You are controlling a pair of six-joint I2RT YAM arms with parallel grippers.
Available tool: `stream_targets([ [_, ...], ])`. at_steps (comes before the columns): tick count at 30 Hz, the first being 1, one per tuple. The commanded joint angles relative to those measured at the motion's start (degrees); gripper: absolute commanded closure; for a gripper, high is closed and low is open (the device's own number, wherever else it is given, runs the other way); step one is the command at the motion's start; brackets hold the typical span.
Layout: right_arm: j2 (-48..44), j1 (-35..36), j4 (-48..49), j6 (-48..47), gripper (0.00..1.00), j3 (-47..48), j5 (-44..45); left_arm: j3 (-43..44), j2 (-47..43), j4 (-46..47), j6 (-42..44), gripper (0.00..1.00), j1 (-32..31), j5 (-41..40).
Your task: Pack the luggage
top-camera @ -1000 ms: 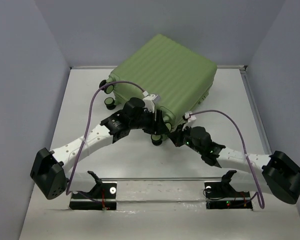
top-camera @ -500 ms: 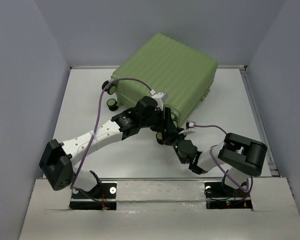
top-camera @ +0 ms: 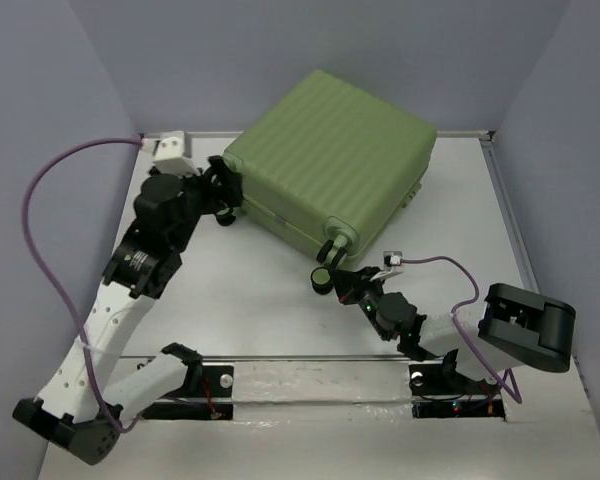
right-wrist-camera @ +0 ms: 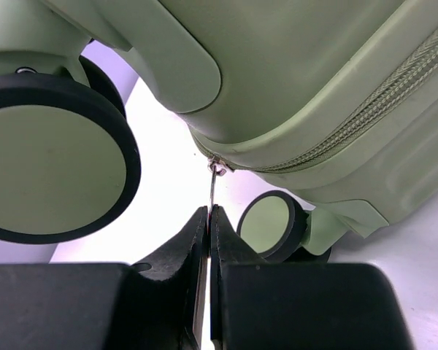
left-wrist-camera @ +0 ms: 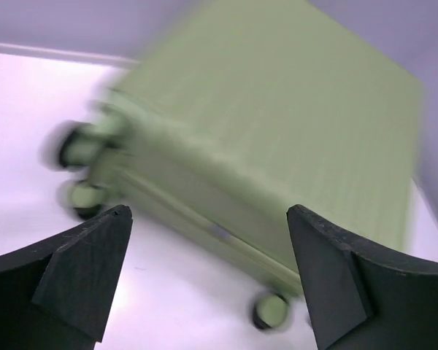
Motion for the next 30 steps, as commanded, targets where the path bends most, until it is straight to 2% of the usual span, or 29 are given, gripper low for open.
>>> stream_targets([
  [1, -1.92, 2.79, 9.29, -1.87, 0.93, 1.61, -5.75, -2.94, 1.28, -6.07, 8.29, 0.01, 16.92, -2.86],
  [4, -1.21, 2.79, 8.86, -2.49, 0.93, 2.4, -6.89, -4.1, 3.49, -3.53, 10.41, 0.01, 20.57, -2.03],
  [6, -0.25, 2.79, 8.76, -2.67, 0.93, 3.19, -7.77, -3.14, 5.34, -2.99, 10.59, 0.01, 21.36, -2.04],
  [11, 2.74, 2.79, 12.19, -2.58, 0.93, 3.28, -9.27, 0.99, 10.08, 0.43, 17.7, 0.01, 22.86, 0.33],
  [15, 4.41, 2.79, 13.69, -2.93, 0.93, 3.63, -11.02, 6.51, 17.7, -0.34, 23.5, 0.01, 23.39, 7.35],
  [19, 5.12, 2.79, 14.65, -3.02, 0.93, 3.37, -11.82, 10.83, 25.0, -2.72, 25.18, 0.01, 24.0, 8.69],
  [30, 5.47, 2.79, 15.54, -3.55, 0.93, 2.31, -12.7, 17.52, 36.18, -3.87, 26.76, 0.01, 28.66, 16.33],
])
